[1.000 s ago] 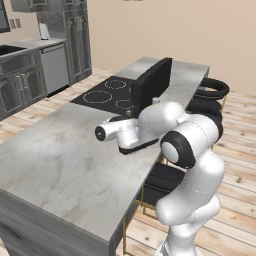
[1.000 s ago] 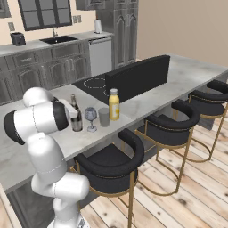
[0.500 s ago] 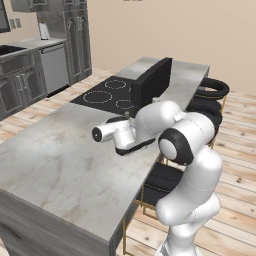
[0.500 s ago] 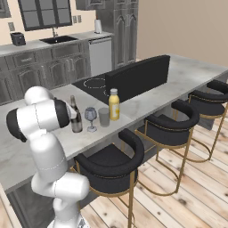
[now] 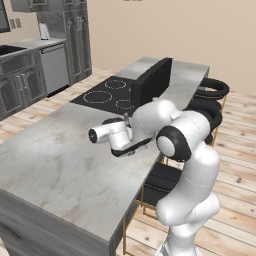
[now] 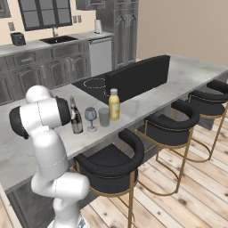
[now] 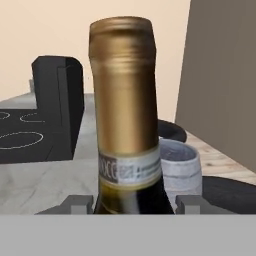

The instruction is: There is a wine glass and glass cup on the dining counter. Place the wine bottle next to the wine glass and the juice bottle next to the glass cup.

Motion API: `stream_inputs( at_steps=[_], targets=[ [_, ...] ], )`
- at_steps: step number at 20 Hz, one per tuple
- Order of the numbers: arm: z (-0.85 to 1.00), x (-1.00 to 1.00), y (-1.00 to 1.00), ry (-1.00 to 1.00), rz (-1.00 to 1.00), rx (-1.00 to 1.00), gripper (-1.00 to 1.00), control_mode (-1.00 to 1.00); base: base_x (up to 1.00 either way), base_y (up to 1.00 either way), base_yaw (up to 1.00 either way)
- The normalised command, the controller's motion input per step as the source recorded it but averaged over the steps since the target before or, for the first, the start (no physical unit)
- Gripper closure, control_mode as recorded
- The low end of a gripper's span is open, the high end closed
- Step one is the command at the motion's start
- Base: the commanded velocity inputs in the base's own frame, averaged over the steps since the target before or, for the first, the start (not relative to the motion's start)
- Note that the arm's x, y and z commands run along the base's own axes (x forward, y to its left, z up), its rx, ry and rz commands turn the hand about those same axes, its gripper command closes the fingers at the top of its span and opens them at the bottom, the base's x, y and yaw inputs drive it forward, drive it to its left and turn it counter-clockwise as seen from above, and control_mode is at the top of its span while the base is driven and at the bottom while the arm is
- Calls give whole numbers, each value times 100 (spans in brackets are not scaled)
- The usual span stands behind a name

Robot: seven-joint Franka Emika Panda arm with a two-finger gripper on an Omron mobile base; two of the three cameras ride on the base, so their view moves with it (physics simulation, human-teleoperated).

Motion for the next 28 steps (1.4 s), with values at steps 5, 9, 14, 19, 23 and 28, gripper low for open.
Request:
stream_inputs(
  at_steps=[5,9,14,19,23,28],
  targets=[
    [-52,-17,0,-17,-12,9,100,-100,0,0,0],
    [-49,-22,0,-17,-12,8,100,-100,0,0,0],
    [-50,-26,0,-15,-11,8,-100,-100,0,0,0],
    [-43,-26,0,-16,-11,10,-100,-100,0,0,0],
    [-37,-24,0,-16,-9,11,-100,-100,0,0,0],
    [-27,-16,0,-17,-7,10,-100,-100,0,0,0]
  ],
)
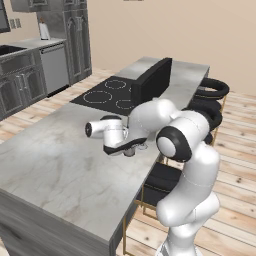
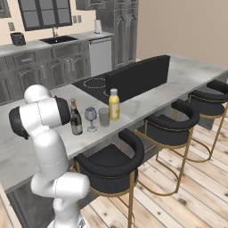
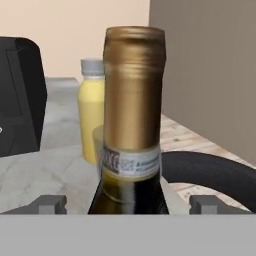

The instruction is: There is a wine glass and glass cup on the dining counter. Place the wine bottle next to the wine glass and the juice bottle next to the glass cup.

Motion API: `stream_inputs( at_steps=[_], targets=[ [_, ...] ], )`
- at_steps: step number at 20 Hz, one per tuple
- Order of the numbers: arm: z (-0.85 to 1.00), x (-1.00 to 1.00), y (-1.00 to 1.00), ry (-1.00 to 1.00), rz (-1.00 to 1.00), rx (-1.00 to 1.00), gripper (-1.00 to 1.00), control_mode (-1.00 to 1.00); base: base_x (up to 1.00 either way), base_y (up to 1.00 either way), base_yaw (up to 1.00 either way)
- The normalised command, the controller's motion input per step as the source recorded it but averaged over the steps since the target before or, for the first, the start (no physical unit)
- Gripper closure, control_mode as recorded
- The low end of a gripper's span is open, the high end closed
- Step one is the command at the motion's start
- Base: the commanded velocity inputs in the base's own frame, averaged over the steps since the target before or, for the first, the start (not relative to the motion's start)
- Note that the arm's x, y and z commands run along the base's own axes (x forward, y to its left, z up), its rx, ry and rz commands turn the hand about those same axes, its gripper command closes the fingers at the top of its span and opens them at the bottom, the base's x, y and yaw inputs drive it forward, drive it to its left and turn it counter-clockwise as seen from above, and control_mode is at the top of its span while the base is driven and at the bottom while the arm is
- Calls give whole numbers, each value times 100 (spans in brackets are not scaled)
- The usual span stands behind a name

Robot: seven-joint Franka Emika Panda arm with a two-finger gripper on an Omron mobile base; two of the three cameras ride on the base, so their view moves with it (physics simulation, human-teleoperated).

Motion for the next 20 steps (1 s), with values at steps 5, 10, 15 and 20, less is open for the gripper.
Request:
stream_inputs(
  at_steps=[5,10,15,20],
  targets=[
    [-27,-10,9,-17,-4,11,-100,-100,0,0,0],
    [-27,-18,26,-16,-4,12,-100,-100,0,0,0],
    [-27,-18,31,-16,-5,9,-100,-100,0,0,0],
    [-13,-27,20,-11,-3,10,-100,-100,0,0,0]
  ],
)
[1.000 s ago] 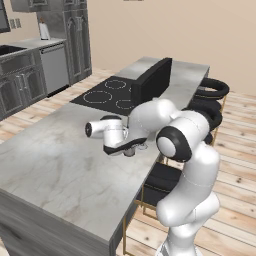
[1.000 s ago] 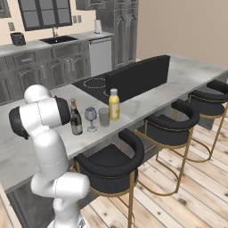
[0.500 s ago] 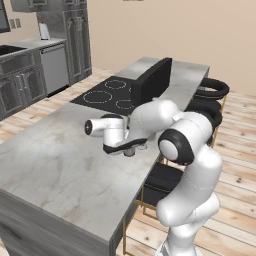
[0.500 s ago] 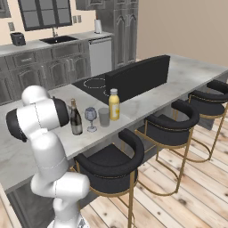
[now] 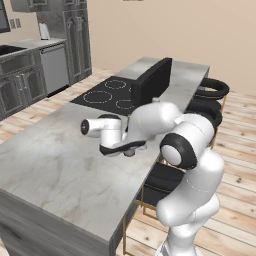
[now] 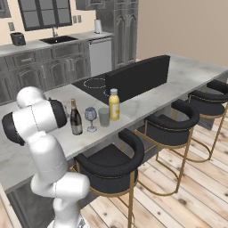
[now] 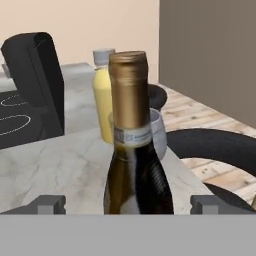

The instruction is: There is a wine glass and glass cup on the dining counter. Place the wine bottle next to the wine glass and the juice bottle next to the glass cup.

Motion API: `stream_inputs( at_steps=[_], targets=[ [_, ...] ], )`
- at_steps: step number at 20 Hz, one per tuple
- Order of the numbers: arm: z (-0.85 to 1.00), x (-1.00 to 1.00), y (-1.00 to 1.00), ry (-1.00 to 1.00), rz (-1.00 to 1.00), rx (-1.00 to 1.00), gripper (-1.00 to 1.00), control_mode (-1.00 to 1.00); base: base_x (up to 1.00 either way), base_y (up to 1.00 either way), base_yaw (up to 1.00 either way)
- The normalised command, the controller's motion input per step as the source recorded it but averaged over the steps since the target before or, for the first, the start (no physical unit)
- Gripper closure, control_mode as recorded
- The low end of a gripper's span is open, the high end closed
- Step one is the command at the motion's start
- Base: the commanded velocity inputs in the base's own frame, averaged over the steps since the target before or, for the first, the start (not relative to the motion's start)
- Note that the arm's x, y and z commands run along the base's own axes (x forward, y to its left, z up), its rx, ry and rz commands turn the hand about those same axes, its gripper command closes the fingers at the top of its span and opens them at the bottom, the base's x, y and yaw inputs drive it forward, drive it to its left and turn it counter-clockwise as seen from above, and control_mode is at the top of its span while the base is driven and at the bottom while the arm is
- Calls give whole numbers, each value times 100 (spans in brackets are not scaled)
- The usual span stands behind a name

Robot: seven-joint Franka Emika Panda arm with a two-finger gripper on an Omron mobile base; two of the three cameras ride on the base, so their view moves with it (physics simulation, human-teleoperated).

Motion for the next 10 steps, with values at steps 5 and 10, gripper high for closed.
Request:
stream_inputs(
  at_steps=[5,10],
  targets=[
    [0,-44,2,0,0,13,-100,-100,0,0,0],
    [3,-49,0,0,0,9,-100,-100,0,0,0]
  ],
)
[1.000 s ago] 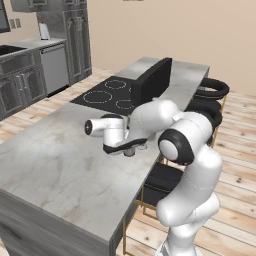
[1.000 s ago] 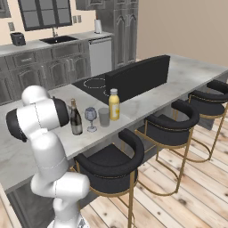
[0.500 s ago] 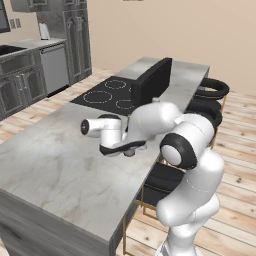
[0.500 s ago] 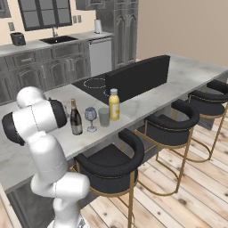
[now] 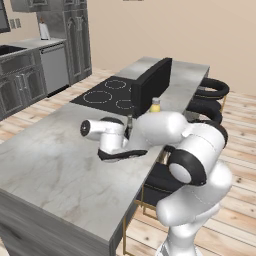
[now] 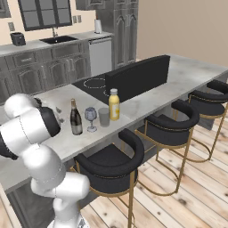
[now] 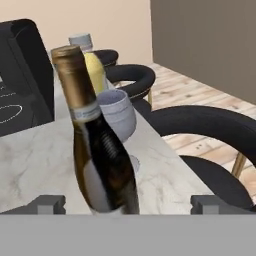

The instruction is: There is a wine glass and glass cup on the dining counter. Place the wine bottle next to the wine glass and the juice bottle next to the glass cup.

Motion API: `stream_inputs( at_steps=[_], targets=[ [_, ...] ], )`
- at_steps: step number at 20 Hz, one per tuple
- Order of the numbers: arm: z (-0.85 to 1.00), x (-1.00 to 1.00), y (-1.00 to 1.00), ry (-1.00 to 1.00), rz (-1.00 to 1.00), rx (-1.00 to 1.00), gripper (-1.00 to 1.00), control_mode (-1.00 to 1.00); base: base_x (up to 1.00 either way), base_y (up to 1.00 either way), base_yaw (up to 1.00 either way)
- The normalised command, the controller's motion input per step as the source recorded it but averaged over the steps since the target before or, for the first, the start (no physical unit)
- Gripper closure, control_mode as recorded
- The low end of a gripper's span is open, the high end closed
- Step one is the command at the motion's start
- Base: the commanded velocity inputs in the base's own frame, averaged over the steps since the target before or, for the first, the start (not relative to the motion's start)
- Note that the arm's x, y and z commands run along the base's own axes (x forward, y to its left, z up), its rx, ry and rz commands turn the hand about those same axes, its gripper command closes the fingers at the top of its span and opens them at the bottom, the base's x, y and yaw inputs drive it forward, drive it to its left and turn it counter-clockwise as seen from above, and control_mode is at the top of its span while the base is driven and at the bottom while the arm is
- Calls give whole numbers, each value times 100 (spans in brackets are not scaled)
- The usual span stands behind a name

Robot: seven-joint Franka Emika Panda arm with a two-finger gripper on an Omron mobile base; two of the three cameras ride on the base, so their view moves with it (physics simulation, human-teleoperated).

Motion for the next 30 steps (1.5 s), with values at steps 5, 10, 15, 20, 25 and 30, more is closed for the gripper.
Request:
stream_inputs(
  at_steps=[5,10,15,20,25,30],
  targets=[
    [19,-48,-9,4,7,3,-100,-100,0,0,0],
    [28,-47,-15,10,19,0,-100,-100,0,0,0],
    [33,-44,-12,23,27,3,-100,-100,0,0,0],
    [29,-46,-9,30,35,4,-100,-100,0,0,0],
    [20,-52,-8,25,34,7,-100,-100,0,0,0],
    [12,-63,-5,12,33,2,-100,-100,0,0,0]
  ],
)
